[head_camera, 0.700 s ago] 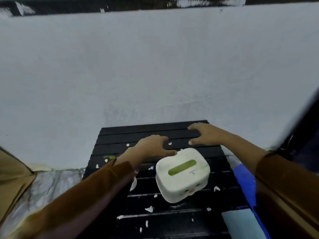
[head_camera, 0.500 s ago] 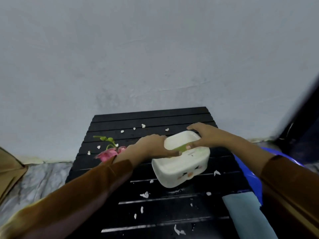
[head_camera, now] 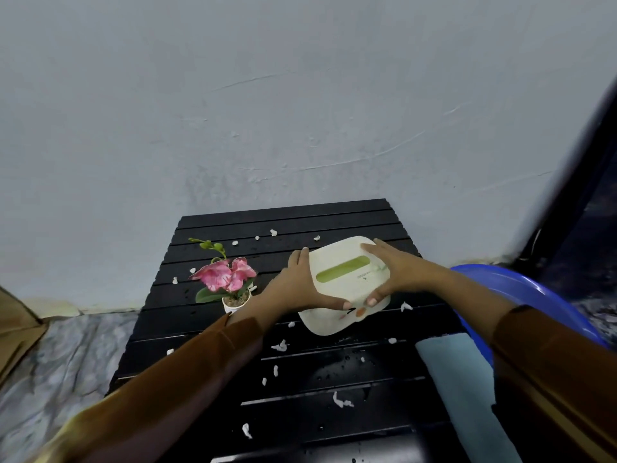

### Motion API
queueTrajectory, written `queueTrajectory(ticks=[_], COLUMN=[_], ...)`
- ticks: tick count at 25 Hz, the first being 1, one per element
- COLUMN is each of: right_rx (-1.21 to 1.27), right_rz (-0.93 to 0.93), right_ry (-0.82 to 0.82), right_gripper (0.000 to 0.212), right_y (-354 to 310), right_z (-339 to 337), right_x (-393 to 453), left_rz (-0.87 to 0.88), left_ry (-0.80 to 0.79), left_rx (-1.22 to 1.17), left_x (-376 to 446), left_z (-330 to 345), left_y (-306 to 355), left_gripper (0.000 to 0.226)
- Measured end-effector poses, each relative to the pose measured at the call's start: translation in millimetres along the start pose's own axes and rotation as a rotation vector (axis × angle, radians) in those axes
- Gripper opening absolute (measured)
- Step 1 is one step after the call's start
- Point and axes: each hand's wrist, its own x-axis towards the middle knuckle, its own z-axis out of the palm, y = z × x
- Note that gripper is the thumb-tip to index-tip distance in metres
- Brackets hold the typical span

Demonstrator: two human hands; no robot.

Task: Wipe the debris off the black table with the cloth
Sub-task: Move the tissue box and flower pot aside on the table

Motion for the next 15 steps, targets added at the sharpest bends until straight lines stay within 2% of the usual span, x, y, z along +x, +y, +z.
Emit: queueTrajectory(ticks=[5,12,15], right_rx=[0.043,0.088,0.118], right_rz=[0.002,-0.005,-0.016], right_ry=[0.056,0.095,0.11], right_gripper=[0.114,0.108,0.106], right_y=[6.0,11.9,13.7], right_z=[6.7,7.8,4.2], right_x=[7.1,12.5,15.5], left_rz=[0.038,0.159,0.204], left_ry=[0.002,0.212,0.304], left_rx=[-0.155,-0.366,-0.417], left_x=[-1.2,-2.6,2.0], left_z=[10.8,36.8,42.8], left_y=[-15.4,-27.3,-28.6], left_gripper=[0.138,0.14,0.128])
